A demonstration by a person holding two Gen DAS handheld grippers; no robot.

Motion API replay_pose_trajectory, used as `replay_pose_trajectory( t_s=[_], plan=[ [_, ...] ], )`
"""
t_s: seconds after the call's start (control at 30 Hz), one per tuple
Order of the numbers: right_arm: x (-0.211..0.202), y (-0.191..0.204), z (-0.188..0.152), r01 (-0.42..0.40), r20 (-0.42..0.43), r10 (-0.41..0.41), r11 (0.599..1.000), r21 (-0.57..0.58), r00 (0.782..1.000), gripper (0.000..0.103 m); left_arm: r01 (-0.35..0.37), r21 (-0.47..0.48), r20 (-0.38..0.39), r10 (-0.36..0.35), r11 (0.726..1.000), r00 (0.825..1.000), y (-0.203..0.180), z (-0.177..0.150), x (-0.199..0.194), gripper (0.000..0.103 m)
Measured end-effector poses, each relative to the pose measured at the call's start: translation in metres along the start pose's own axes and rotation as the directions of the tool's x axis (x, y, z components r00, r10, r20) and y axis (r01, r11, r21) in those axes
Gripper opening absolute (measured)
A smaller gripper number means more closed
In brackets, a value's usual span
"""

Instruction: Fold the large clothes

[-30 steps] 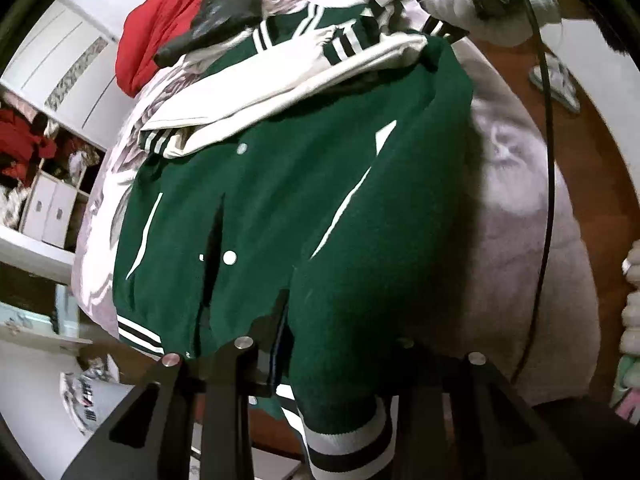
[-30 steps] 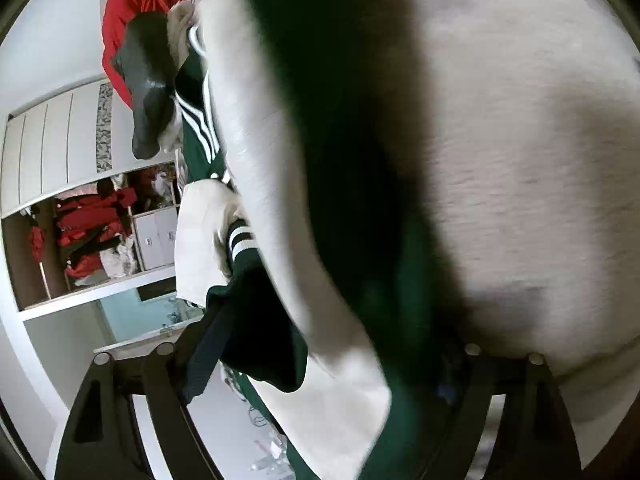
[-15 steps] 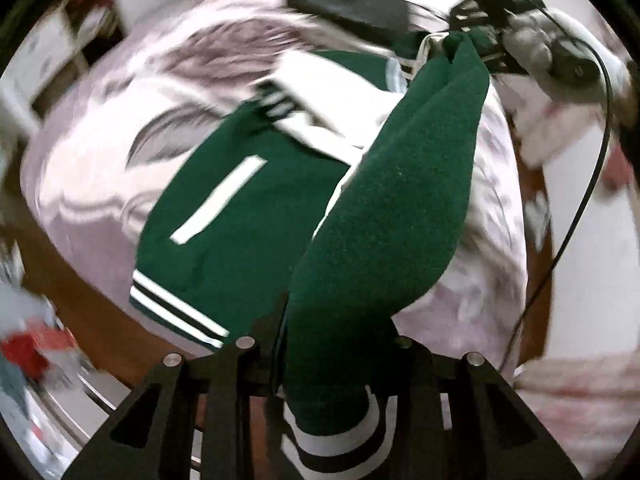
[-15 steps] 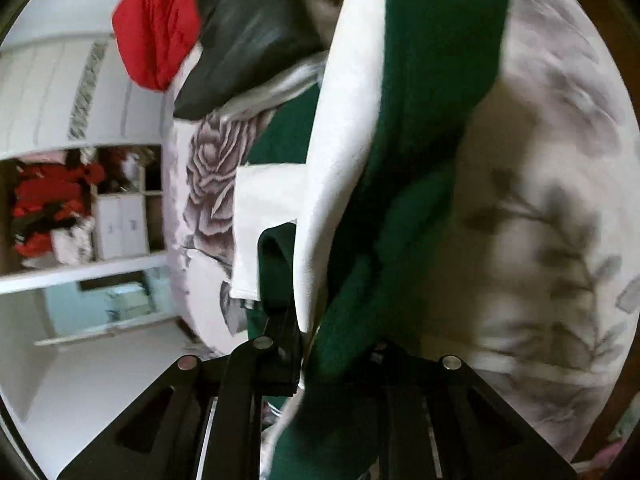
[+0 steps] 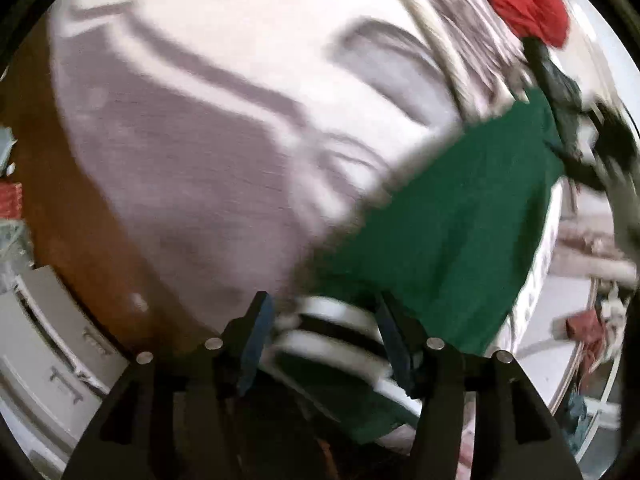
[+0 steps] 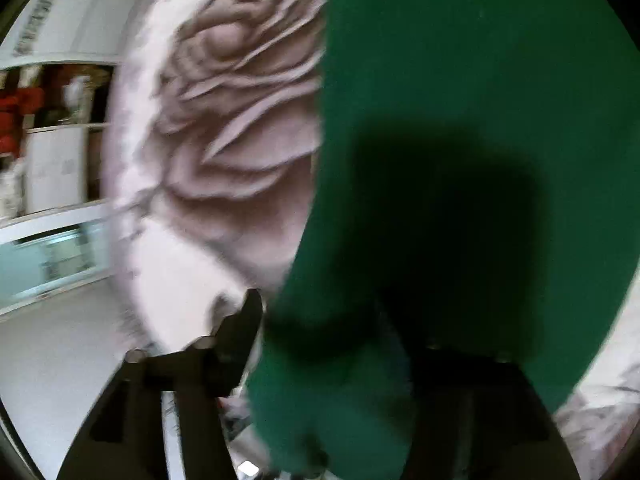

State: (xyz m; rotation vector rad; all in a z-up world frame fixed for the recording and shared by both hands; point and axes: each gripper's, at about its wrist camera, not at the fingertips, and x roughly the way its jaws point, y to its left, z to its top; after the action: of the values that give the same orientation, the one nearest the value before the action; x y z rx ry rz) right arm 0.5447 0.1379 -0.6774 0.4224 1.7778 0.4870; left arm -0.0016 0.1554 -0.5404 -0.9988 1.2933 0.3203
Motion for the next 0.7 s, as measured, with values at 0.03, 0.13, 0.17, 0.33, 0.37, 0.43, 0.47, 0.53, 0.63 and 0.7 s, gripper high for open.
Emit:
replay_pose_trajectory(
  t_s=[0.03,0.13,0.17,0.33,0.37,0.43,0.47,0.53,0.63,0.7],
  plan=[
    [-0.004,-0.005,-0.009,-0.049,-0.010,0.049,0.999,-0.003,0.999,0.064,0.027,-0.014,0.002,-0.027,1.000,1.000,0.007,-0.001,-0.005,0.052],
    [-0.026,-0.023,-0.052,-0.105,0.007,0.105,0.994,-0.013,0.994,0.065,0.087,-0.042,-0.015,-0.088,0.995,0.996,0.011,-0.002,-0.005,0.058],
    [-0.034,-0.037,-0.072,-0.085,0.021,0.086,0.996,-0.018,0.996,0.065,0.105,-0.039,-0.032,-0.107,0.994,0.994,0.006,-0.003,0.001,0.058],
    [-0.021,-0.120,-0.186,0.060,-0.021,-0.058,0.992,0.108,0.998,0.065,0.038,0.089,-0.081,-0.031,0.995,0.996,-0.041,0.005,0.033,0.064],
    [-0.007,-0.134,-0.207,0.051,-0.061,-0.042,0.987,0.150,0.997,0.065,-0.006,0.112,-0.064,0.013,0.994,0.998,-0.044,0.006,0.037,0.064],
    [0.030,-0.164,-0.257,0.035,-0.149,0.000,0.972,0.231,0.989,0.065,-0.051,0.142,-0.002,0.051,0.989,0.999,-0.049,0.004,0.041,0.043],
    [0.050,-0.173,-0.277,0.030,-0.190,0.020,0.966,0.256,0.982,0.065,-0.075,0.151,0.022,0.072,0.986,0.997,-0.050,0.003,0.040,0.035],
    [0.078,-0.182,-0.306,0.024,-0.233,0.046,0.958,0.287,0.972,0.054,-0.055,0.144,0.047,0.049,0.988,0.998,-0.048,0.000,0.029,0.021],
    [0.077,-0.178,-0.332,0.017,-0.147,0.030,0.952,0.306,0.989,0.018,-0.011,0.133,0.078,0.001,0.991,0.997,-0.048,-0.009,-0.001,0.016],
    [0.062,-0.164,-0.344,0.004,-0.122,0.034,0.956,0.292,0.992,0.013,-0.001,0.143,0.087,-0.011,0.990,0.996,-0.048,-0.010,-0.019,0.016]
  ],
)
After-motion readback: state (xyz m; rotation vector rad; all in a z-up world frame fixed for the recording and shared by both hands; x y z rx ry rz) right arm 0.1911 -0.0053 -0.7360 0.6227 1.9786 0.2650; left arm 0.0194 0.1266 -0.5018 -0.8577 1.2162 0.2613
